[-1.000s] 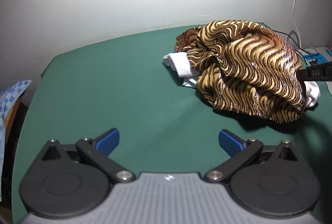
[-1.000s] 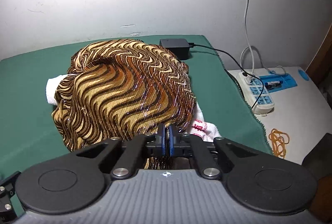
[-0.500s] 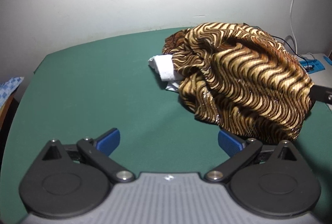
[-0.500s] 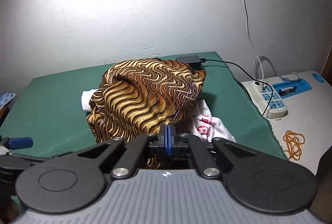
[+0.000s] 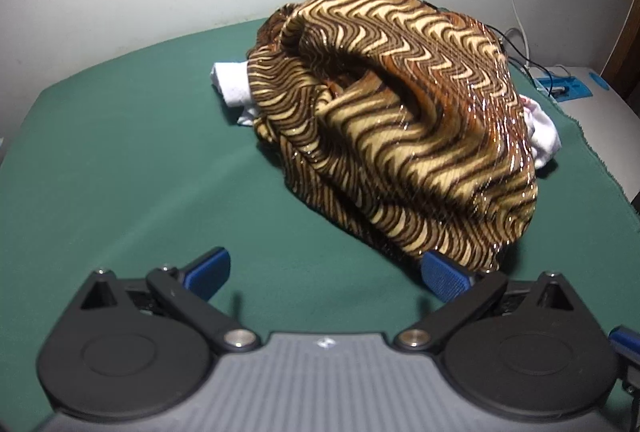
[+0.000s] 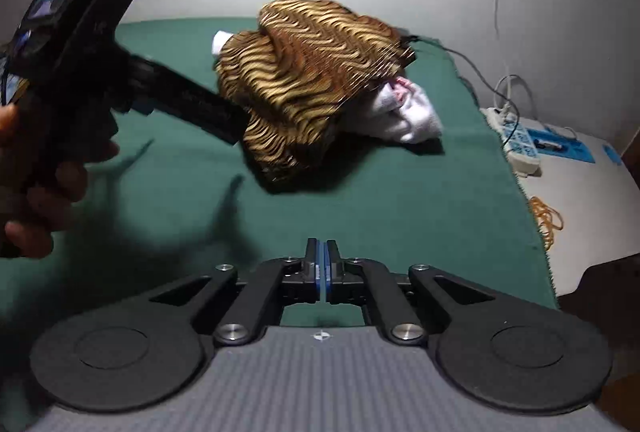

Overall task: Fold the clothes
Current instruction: 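Close the right gripper on the brown-gold garment while the left gripper approaches it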

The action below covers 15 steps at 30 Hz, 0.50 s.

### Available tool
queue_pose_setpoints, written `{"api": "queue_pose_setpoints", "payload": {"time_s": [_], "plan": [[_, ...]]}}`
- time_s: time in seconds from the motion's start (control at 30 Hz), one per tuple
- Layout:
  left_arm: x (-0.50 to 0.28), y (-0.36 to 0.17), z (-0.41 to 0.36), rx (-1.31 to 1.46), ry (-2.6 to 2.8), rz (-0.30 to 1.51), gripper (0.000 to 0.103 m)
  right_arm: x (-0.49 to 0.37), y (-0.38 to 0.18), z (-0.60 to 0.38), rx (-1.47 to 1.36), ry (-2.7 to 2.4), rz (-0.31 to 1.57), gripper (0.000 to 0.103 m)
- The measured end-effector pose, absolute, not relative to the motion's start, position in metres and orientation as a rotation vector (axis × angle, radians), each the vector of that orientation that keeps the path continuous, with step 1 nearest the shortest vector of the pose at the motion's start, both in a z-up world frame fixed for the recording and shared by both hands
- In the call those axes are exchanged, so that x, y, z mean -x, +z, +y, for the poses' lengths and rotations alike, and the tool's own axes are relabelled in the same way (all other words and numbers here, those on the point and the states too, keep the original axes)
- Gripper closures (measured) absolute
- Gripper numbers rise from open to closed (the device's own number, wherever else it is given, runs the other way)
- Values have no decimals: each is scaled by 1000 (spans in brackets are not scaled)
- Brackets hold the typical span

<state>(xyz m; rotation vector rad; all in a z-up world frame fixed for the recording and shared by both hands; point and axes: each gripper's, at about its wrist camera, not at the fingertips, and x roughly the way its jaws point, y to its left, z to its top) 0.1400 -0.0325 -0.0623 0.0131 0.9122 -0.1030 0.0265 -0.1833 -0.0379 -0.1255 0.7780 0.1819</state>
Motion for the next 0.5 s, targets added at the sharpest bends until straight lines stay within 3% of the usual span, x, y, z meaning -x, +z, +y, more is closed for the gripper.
{"api": "queue_pose_setpoints", "payload": {"time_s": [0.13, 0.17, 0.2, 0.23, 0.27, 0.3, 0.5], "plan": [[-151, -63, -50, -40, -81, 885, 1, -53, -10, -206, -85, 196, 611, 37], [-152, -68, -55, -72, -91, 898, 17, -60, -4, -209, -115, 205, 562, 33], [-153, -72, -60, -105, -101, 912, 46, -68, 1, -210, -125, 203, 533, 31], [-154, -77, -66, -138, -111, 925, 59, -79, 6, -209, -120, 191, 520, 31], [-154, -79, -68, -155, -114, 932, 89, -90, 9, -208, -116, 188, 515, 31], [-152, -77, -67, -148, -106, 928, 103, -100, 10, -207, -111, 189, 512, 31], [-143, -54, -40, -120, -31, 849, 103, -167, 9, -189, -44, 245, 536, 32]]}}
